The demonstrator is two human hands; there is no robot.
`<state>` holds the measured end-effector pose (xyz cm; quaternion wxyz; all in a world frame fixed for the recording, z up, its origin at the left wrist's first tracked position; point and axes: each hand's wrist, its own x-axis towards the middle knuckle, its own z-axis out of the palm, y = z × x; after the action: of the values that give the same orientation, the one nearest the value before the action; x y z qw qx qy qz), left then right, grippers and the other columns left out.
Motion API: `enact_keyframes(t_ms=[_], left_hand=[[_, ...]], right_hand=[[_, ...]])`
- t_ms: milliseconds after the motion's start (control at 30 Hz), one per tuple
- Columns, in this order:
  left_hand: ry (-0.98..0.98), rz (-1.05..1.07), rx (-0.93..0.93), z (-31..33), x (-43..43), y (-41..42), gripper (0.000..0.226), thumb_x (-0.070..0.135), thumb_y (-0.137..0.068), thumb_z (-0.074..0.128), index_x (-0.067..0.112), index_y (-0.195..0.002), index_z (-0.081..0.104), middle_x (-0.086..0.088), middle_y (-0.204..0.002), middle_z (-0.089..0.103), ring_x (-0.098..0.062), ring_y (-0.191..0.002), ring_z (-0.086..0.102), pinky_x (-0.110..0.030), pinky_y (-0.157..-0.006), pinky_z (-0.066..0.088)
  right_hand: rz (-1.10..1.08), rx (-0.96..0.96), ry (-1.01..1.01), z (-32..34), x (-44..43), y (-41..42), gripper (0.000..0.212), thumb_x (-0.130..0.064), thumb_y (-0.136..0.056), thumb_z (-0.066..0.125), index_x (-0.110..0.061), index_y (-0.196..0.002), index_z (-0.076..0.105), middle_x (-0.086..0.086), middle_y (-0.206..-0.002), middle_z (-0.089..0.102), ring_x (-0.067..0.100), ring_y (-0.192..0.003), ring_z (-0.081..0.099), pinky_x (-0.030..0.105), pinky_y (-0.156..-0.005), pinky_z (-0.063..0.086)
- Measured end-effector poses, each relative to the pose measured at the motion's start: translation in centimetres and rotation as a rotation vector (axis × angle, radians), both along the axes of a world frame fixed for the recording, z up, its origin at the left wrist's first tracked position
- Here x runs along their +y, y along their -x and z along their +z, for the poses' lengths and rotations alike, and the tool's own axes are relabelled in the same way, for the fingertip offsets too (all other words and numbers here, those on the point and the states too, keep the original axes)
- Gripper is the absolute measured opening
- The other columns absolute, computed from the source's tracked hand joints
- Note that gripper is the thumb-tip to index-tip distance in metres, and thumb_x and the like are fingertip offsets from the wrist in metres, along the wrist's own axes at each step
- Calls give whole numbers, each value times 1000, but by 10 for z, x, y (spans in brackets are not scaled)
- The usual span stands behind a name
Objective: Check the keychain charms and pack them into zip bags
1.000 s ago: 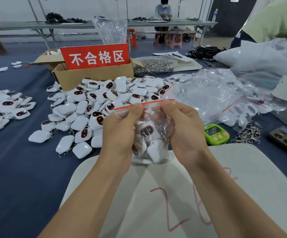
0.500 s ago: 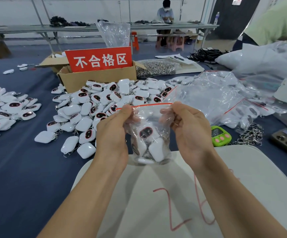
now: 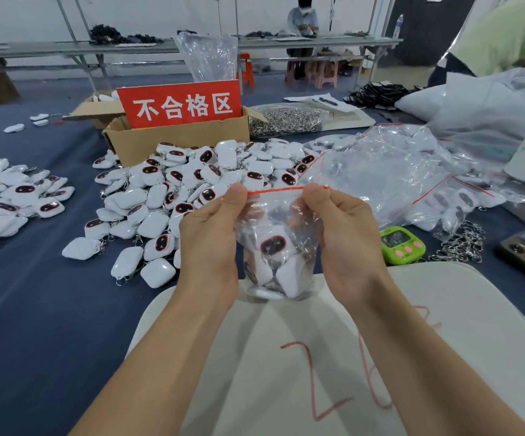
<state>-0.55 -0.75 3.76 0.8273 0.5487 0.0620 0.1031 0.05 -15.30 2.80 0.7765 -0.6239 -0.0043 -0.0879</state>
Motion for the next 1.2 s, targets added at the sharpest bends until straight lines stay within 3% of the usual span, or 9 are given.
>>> enact_keyframes(t_ms=[133, 233, 367, 467, 633, 767, 867, 967, 1200], left_hand=[[-37, 33, 32, -3, 7, -3, 31, 47, -71, 74, 17, -72, 80, -6, -78, 75, -21, -72, 68, -41, -78, 56], [42, -39, 129, -6, 10, -3, 43, 54, -92, 64, 17, -80, 82, -7, -85, 77, -21, -74, 73, -33, -67, 60], [-173, -330, 195, -19, -4, -1, 36, 50, -66, 79, 34, -98, 74, 7, -98, 76, -11, -81, 73, -29, -68, 58], [-343, -344, 180, -28, -14, -1, 37, 35, -69, 91, 52, -91, 66, 33, -87, 69, 4, -89, 70, -22, -80, 54], [-292, -190, 70, -34, -15, -4, 23, 5, -75, 87, 17, -92, 80, -14, -86, 78, -22, -78, 75, -32, -71, 60], [-246, -201, 91, -36, -11, -6, 21, 9, -74, 86, 18, -92, 80, -14, -90, 78, -23, -79, 74, -31, -66, 59], [-226, -299, 77, -30, -14, -4, 36, 8, -71, 77, 21, -104, 77, -11, -104, 78, -21, -92, 73, -35, -81, 59], [-282, -281, 81, -32, -12, -4, 50, -1, -84, 74, 30, -123, 68, 10, -116, 75, 1, -103, 70, -15, -82, 54], [-327, -193, 111, -35, -6, -9, 46, -4, -84, 70, 28, -116, 73, 13, -103, 77, 3, -94, 70, -5, -69, 49]], right_hand=[[268, 77, 215, -3, -6, 3, 32, -30, -72, 80, -22, -103, 80, 2, -101, 80, 18, -94, 76, 38, -80, 60], [401, 139, 363, -8, -2, 5, 34, -28, -77, 78, -11, -106, 75, 19, -102, 76, 31, -90, 75, 54, -79, 58], [68, 127, 232, -13, 1, -2, 32, -31, -85, 75, 1, -86, 71, 13, -73, 70, 19, -64, 62, 39, -64, 49], [-97, 173, 210, -15, -6, -7, 34, -40, -79, 79, -6, -81, 76, 8, -76, 77, 22, -67, 70, 50, -70, 59], [40, 170, 311, -20, 1, -5, 44, -55, -67, 75, -29, -102, 73, -1, -94, 79, 23, -92, 76, 57, -85, 60], [97, 193, 243, -18, -3, -11, 46, -43, -70, 79, -18, -109, 73, 2, -103, 79, 23, -98, 76, 49, -92, 60], [8, 224, 141, -9, -12, -19, 27, -26, -72, 80, -11, -93, 75, 13, -91, 79, 29, -82, 76, 55, -74, 61], [-144, 232, 115, 5, -33, -39, 24, -23, -66, 83, -10, -85, 74, 20, -96, 77, 39, -91, 75, 66, -80, 59], [-460, 267, 366, 29, -116, -105, 70, -36, -81, 82, -9, -140, 57, 12, -136, 64, 30, -122, 62, 46, -107, 50]])
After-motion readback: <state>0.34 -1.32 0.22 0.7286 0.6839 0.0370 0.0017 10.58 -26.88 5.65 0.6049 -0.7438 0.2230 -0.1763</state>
